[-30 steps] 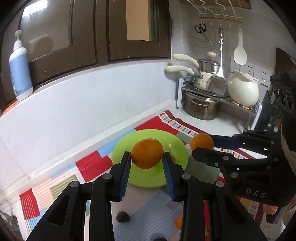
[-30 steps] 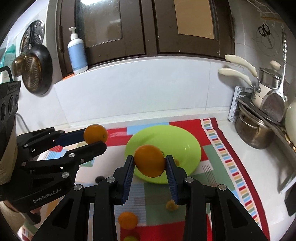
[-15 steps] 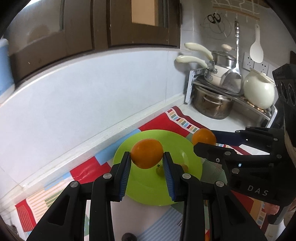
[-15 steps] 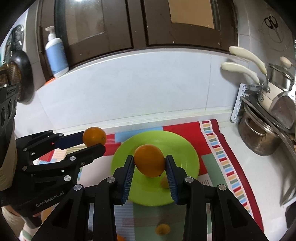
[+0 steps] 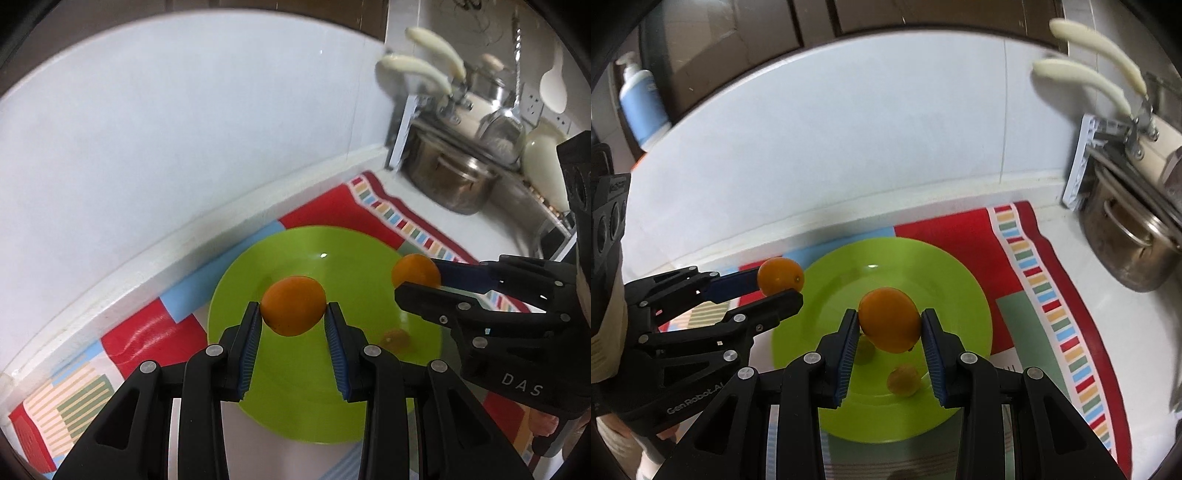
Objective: Organize fruits
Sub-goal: 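Open the left gripper over the plate while the right gripper releases its orange there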
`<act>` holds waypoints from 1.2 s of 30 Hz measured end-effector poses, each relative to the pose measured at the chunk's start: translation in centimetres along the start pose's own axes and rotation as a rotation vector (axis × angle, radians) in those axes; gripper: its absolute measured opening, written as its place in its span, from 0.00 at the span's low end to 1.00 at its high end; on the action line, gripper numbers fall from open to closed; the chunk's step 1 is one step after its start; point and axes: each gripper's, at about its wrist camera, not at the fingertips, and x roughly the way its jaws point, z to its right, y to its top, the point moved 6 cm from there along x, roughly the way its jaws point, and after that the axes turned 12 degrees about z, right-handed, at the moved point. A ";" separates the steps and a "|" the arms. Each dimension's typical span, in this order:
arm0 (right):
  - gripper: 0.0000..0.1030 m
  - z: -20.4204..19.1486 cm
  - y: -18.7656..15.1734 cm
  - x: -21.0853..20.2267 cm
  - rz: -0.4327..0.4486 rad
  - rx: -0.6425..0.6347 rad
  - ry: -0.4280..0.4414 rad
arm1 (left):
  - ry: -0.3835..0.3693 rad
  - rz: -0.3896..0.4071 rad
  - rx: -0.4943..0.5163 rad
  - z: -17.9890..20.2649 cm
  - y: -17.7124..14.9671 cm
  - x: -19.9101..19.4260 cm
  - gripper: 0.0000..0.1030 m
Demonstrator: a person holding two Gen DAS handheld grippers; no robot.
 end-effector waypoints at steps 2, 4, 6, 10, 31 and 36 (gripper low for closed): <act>0.34 0.3 -0.4 0.9 -0.020 0.009 -0.001 | -0.005 -0.018 -0.004 -0.2 -0.3 0.8 0.34; 0.34 0.5 -0.8 1.6 -0.035 0.014 0.000 | -0.009 -0.032 -0.009 -0.2 -0.6 1.6 0.34; 0.34 0.7 -1.1 2.2 -0.050 0.017 -0.002 | -0.011 -0.041 -0.009 -0.3 -0.8 2.2 0.34; 0.34 0.9 -1.5 3.3 -0.072 0.025 -0.001 | -0.015 -0.055 -0.010 -0.4 -1.1 3.0 0.34; 0.41 -0.2 -0.2 -2.4 0.021 -0.006 -0.027 | 0.038 0.045 -0.001 0.2 -0.4 -4.1 0.52; 0.41 -1.1 -0.4 -5.7 0.067 -0.024 -0.037 | 0.051 0.106 0.017 1.2 -0.3 -7.9 0.58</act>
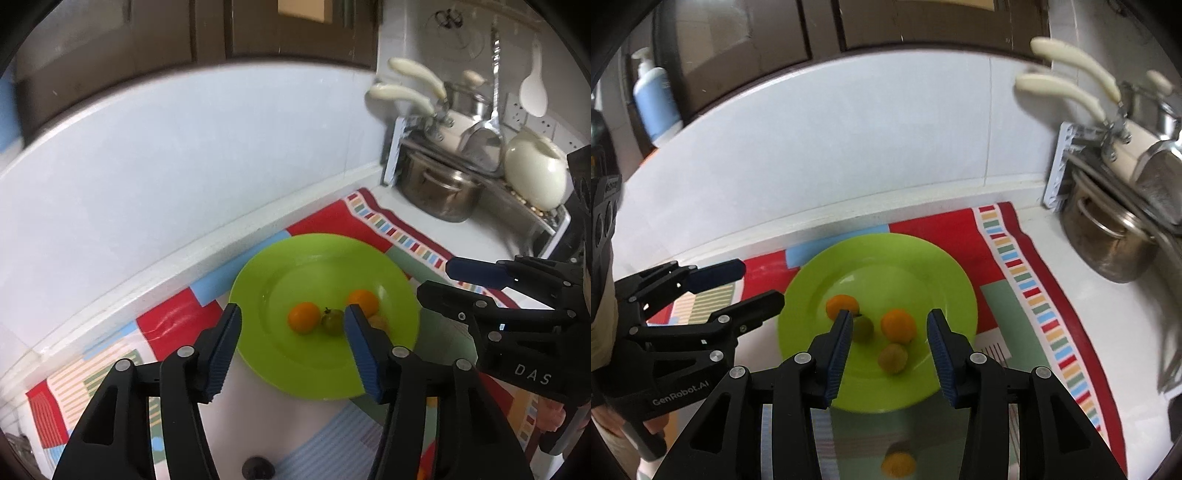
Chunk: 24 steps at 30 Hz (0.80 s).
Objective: Organize fruits
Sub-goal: 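Open the left gripper over the plate while the right gripper releases its orange there, then withdraw both open grippers from the plate toward the remaining fruits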
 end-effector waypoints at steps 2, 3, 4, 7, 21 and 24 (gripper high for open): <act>0.41 -0.2 -0.1 -1.5 0.020 -0.001 -0.001 | -0.004 0.023 -0.001 0.5 0.1 -1.5 0.60; 0.42 -0.3 -0.1 -2.2 0.027 -0.003 0.000 | -0.006 0.031 -0.001 0.7 0.2 -2.0 0.60; 0.42 -0.4 -0.1 -2.7 0.033 -0.003 0.000 | -0.009 0.040 -0.003 1.0 0.2 -2.8 0.61; 0.43 -0.6 -0.3 -4.6 0.055 0.001 0.004 | -0.014 0.069 -0.012 1.6 0.2 -4.9 0.66; 0.55 -1.6 -3.8 -12.8 0.131 -0.026 -0.041 | -0.018 0.137 0.040 5.5 -2.0 -11.9 0.81; 0.55 -1.4 -4.9 -14.1 0.132 -0.025 -0.062 | -0.020 0.146 0.057 6.1 -2.7 -13.0 0.83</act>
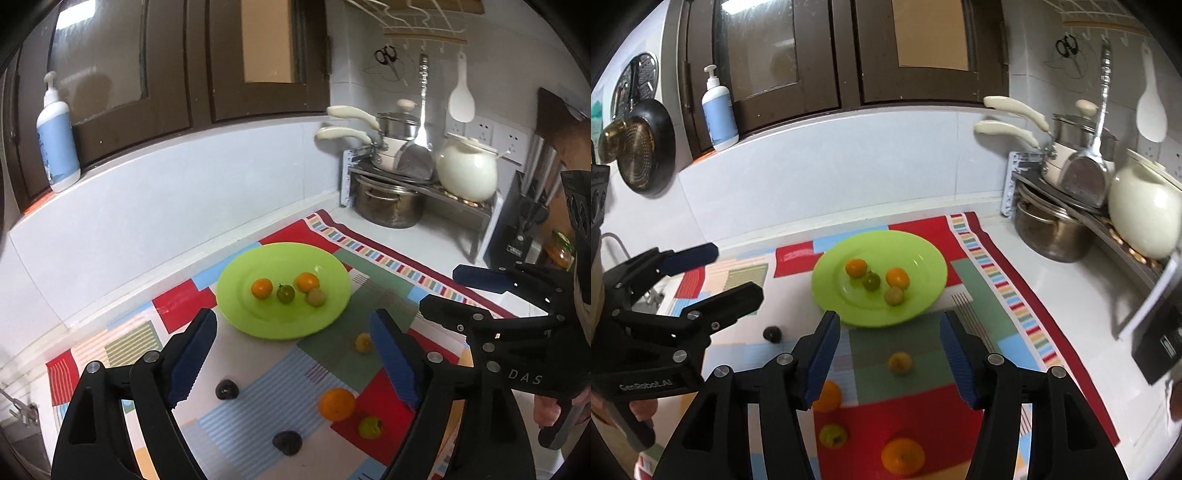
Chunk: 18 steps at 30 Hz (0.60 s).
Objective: Organize fruits
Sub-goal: 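Withdraw both open grippers from the plate toward the remaining fruits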
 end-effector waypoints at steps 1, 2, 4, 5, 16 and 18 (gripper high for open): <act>0.55 0.0 -0.2 -0.4 -0.001 0.000 -0.004 | -0.002 0.001 0.008 0.3 -0.2 -0.3 0.83; 0.55 0.1 -0.5 -0.6 -0.002 0.000 -0.006 | -0.004 0.000 0.017 0.6 -0.5 -0.6 0.84; 0.56 0.2 -1.1 -1.4 -0.008 0.004 -0.011 | -0.010 -0.003 0.019 1.0 -0.9 -1.0 0.84; 0.56 0.3 -1.4 -1.5 -0.011 0.006 -0.013 | -0.019 -0.005 0.020 1.3 -1.2 -1.2 0.84; 0.56 -0.2 -4.6 -3.8 -0.040 -0.018 -0.021 | -0.072 -0.028 0.029 3.0 -4.4 -2.7 0.84; 0.56 -0.3 -4.9 -4.0 -0.040 -0.024 -0.023 | -0.080 -0.032 0.028 3.2 -4.9 -2.7 0.84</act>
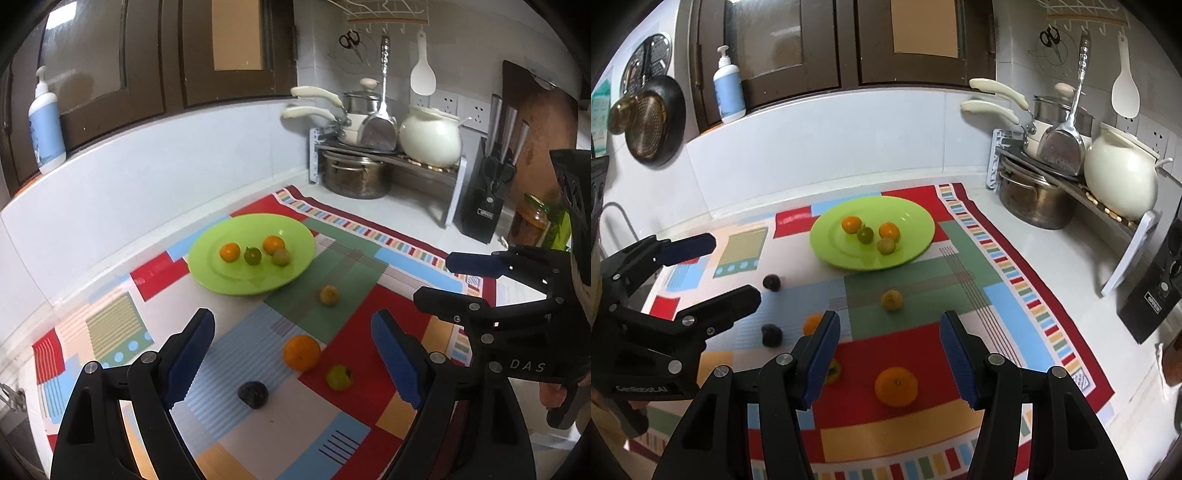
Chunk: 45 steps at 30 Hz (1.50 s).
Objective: Organize fruits
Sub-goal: 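Withdraw both open grippers from the plate toward the remaining fruits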
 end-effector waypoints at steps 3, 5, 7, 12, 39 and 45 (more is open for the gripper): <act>0.56 -0.1 -0.8 -0.3 -0.004 -0.018 -0.007 | -0.012 -0.007 0.008 0.4 -1.0 0.0 0.84; 0.56 -0.2 -1.3 -0.4 -0.013 -0.027 -0.010 | -0.015 -0.013 0.021 0.7 -1.7 0.1 0.84; 0.56 -0.3 -1.7 -0.4 -0.023 -0.035 -0.012 | -0.019 -0.012 0.035 0.9 -2.2 0.2 0.84; 0.56 -0.3 -3.4 0.1 -0.058 -0.054 -0.007 | -0.043 -0.010 0.057 1.6 -3.4 0.4 0.84; 0.56 0.7 -8.6 3.8 -0.184 -0.027 0.025 | -0.174 -0.167 0.085 3.9 -9.2 5.5 0.59; 0.56 0.8 -9.0 4.6 -0.195 -0.021 0.033 | -0.187 -0.201 0.043 3.9 -9.6 6.5 0.49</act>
